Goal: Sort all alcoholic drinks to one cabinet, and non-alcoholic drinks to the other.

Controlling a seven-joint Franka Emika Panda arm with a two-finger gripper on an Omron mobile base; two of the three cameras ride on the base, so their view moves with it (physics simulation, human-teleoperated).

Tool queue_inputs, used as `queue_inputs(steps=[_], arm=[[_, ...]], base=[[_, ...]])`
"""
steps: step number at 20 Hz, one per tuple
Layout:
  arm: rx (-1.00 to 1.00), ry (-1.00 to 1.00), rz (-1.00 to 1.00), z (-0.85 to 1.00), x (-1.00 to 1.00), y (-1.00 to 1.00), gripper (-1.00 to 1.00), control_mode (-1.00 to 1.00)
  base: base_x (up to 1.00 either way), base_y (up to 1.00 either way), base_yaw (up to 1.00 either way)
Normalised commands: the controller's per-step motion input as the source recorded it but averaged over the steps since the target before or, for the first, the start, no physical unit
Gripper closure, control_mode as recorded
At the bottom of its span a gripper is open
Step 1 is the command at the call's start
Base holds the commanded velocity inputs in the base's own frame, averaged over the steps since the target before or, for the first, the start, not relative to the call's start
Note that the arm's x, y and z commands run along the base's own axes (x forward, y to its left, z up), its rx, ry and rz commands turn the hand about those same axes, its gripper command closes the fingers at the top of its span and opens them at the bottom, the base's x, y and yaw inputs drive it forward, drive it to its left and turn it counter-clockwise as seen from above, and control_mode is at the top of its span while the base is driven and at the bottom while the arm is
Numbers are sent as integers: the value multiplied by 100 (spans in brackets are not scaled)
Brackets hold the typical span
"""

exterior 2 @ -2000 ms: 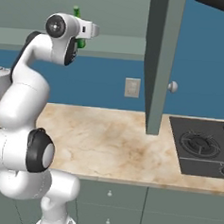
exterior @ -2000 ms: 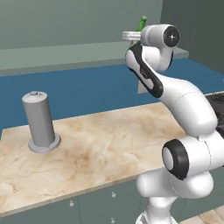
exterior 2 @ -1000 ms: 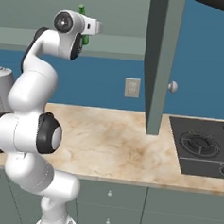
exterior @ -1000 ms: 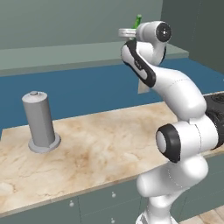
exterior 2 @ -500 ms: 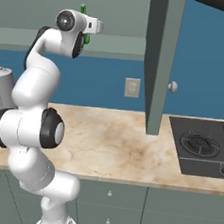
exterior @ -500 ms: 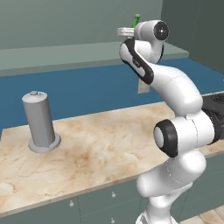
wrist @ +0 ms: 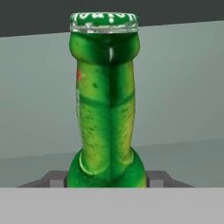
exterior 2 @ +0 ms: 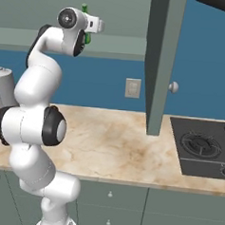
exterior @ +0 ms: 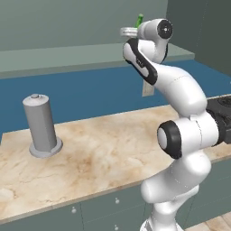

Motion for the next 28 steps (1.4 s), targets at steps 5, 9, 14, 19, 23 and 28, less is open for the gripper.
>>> queue_inputs(steps=[5,9,14,19,23,28], arm=[[0,2,0,-1,2,0,-100,-100],[0,0,0,-3,0,0,-100,-100],[0,-2,0,-10,0,0,-100,-100],[-1,-10,0,-1,1,2,-100,-100],[0,-5,1,0,15,4,-100,-100],[0,0,2,0,33,5,-100,-100]], base=[[0,0,0],[0,0,0],[0,0,0],[0,0,0],[0,0,0],[0,0,0]])
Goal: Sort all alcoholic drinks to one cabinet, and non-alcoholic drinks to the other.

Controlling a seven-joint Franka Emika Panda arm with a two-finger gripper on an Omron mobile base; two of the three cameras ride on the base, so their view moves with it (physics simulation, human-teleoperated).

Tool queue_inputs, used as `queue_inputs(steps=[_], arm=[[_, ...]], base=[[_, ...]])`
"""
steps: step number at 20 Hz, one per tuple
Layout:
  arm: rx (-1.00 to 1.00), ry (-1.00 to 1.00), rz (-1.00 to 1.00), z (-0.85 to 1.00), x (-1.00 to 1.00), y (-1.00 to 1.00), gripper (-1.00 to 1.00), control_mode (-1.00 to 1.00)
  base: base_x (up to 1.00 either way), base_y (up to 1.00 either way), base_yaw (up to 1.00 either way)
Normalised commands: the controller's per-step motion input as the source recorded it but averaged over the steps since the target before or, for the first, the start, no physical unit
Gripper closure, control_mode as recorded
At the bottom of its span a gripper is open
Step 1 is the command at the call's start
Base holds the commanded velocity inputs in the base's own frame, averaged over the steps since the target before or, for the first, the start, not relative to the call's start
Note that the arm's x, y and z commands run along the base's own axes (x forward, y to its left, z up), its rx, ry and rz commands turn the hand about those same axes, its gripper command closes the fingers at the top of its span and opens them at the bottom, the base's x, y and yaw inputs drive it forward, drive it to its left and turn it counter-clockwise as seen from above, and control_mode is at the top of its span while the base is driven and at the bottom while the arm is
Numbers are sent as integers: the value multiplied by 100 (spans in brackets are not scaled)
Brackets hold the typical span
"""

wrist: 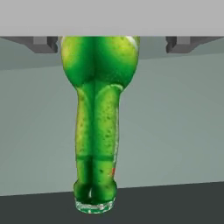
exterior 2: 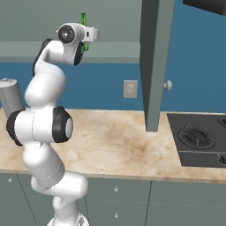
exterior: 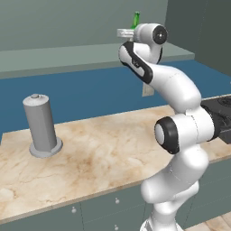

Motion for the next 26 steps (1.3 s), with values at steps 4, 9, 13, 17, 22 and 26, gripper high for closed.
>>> queue_inputs(steps=[4,9,13,17,22,26], arm=[[0,0,1,0,27,1,-100,-100],[0,0,0,0,16,0,-100,-100],[0,0,0,0,3,0,-100,-100],[0,0,0,0,-1,0,-100,-100],[-1,0,0,-1,-23,0,-100,-100],[-1,0,0,0,-24,0,-100,-100]], base=[[0,0,0],[0,0,0],[0,0,0],[0,0,0],[0,0,0],[0,0,0]])
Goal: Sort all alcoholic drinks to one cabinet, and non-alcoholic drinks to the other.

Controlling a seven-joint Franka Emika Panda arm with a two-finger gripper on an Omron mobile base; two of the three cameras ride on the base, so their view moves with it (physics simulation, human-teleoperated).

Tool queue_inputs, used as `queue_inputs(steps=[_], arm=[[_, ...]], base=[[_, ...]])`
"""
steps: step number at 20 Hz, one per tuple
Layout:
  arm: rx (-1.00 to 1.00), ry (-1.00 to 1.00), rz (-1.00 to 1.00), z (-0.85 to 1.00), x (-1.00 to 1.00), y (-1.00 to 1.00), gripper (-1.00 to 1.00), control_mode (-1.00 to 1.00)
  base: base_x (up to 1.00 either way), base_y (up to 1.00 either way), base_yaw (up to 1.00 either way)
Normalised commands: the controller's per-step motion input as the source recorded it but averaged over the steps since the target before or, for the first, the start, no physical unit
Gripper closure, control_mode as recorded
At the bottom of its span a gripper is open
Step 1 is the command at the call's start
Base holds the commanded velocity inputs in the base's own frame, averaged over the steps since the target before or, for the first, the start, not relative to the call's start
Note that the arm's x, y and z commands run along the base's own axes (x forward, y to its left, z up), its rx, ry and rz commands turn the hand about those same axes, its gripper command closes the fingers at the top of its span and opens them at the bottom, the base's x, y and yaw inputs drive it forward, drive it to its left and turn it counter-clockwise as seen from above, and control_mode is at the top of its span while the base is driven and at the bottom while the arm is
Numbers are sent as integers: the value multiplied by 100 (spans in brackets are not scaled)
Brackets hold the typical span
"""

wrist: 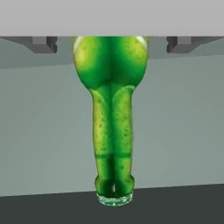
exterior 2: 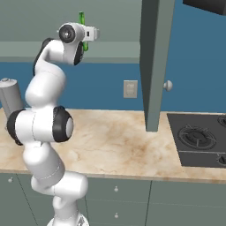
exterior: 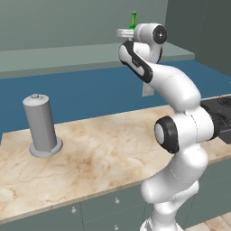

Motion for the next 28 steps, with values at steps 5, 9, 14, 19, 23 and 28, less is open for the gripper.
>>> queue_inputs(steps=[5,9,14,19,23,28], arm=[[-2,-1,0,0,-27,0,-100,-100],[-3,-4,0,0,-40,0,-100,-100],[-2,-2,0,0,-54,0,-100,-100],[0,0,0,0,-63,0,-100,-100],[0,4,0,4,-64,-1,-100,-100],[0,8,0,8,-62,-1,-100,-100]], base=[[0,0,0],[0,0,0],[0,0,0],[0,0,0],[0,0,0],[0,0,0]])
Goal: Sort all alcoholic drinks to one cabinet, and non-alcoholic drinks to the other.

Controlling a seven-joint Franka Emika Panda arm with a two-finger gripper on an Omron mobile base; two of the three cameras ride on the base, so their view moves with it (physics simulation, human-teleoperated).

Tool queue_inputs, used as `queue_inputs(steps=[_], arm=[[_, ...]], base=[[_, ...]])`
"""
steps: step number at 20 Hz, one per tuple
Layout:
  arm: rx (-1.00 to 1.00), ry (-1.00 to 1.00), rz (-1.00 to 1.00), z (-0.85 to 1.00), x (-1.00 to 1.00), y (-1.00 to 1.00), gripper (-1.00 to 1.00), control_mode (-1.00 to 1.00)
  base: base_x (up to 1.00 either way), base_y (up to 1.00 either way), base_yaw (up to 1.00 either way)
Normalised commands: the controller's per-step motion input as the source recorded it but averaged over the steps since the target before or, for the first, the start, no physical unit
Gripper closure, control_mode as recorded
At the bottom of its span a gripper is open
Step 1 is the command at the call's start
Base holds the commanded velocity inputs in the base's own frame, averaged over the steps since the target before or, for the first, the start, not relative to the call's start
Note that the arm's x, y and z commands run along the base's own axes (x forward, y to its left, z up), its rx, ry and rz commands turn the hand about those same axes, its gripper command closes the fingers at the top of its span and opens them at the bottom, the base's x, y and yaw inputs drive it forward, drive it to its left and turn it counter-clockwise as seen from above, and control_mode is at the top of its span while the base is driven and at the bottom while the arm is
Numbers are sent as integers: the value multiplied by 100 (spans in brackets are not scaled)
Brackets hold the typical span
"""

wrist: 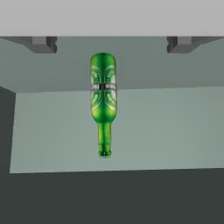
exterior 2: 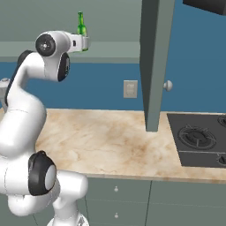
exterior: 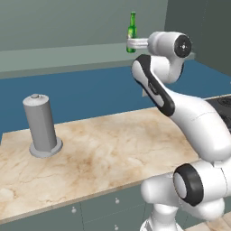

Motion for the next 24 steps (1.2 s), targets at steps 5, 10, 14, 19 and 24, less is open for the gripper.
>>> queue_inputs(steps=[5,10,14,19,24], arm=[[1,9,-1,6,-66,0,-100,-100],[0,9,-1,0,-63,0,-100,-100],[0,5,-1,0,-63,0,-100,-100],[0,-1,-1,0,-60,0,-100,-100],[0,-2,-2,0,-56,0,-100,-100]], base=[[0,0,0],[0,0,0],[0,0,0],[0,0,0],[0,0,0]])
